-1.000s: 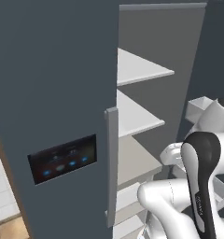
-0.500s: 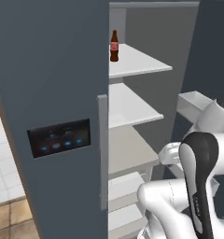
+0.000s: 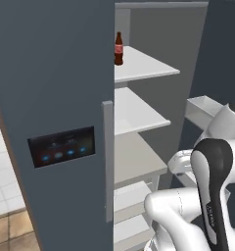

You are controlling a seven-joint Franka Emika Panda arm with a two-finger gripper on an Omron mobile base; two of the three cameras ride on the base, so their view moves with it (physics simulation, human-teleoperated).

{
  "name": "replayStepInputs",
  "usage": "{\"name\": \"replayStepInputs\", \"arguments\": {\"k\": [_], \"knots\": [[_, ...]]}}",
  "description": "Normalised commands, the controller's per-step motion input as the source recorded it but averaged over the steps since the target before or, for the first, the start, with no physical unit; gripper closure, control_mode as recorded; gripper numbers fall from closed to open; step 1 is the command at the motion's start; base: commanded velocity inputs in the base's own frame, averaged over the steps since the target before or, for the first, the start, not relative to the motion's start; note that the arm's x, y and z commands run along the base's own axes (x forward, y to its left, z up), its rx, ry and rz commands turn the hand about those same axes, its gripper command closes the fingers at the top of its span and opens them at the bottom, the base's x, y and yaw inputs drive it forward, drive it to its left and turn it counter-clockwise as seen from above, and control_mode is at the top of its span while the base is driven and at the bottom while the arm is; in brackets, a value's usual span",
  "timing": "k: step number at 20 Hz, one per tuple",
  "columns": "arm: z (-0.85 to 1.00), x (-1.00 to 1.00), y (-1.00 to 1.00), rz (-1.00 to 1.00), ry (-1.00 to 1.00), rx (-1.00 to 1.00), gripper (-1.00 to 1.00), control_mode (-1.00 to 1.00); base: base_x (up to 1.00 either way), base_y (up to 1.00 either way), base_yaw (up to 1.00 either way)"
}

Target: Open the fridge, grab two sodas, and place both sodas inside the bowl with ice on the dining counter.

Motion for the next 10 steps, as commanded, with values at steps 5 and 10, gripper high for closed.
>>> {"name": "replayStepInputs", "arguments": {"k": [5, 10], "knots": [[0.00, 0.00, 0.00, 0.00, 0.00, 0.00, -1.00, 1.00, 0.70, 0.00, -0.04], [0.19, 0.13, 0.00, 0.01, -0.12, -0.03, -1.00, -1.00, 0.08, 0.00, 0.00]]}}
